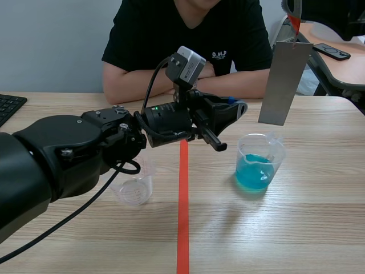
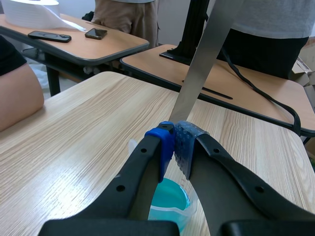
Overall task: Do the redox reaction experiment.
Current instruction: 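Point at the plate with the left hand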
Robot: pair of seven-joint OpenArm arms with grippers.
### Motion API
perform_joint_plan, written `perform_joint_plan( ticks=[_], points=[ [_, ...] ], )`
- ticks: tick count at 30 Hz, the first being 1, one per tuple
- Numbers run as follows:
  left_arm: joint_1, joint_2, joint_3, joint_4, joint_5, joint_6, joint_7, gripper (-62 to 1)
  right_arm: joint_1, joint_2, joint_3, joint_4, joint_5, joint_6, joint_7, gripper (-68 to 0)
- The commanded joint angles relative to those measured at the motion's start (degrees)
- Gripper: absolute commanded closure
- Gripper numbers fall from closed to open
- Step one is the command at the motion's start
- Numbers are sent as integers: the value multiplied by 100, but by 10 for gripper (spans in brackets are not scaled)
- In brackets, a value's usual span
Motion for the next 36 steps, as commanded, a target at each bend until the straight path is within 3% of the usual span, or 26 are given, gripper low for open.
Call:
perform_joint_plan(
  ticks=[1,36],
  points=[
    [-160,107,-15,116,-74,-35,-57,-27,85,33,9,15,70,31,105,-15],
    [-157,26,-15,116,-74,-37,-59,-27,85,33,9,15,70,31,105,-15]
  ],
)
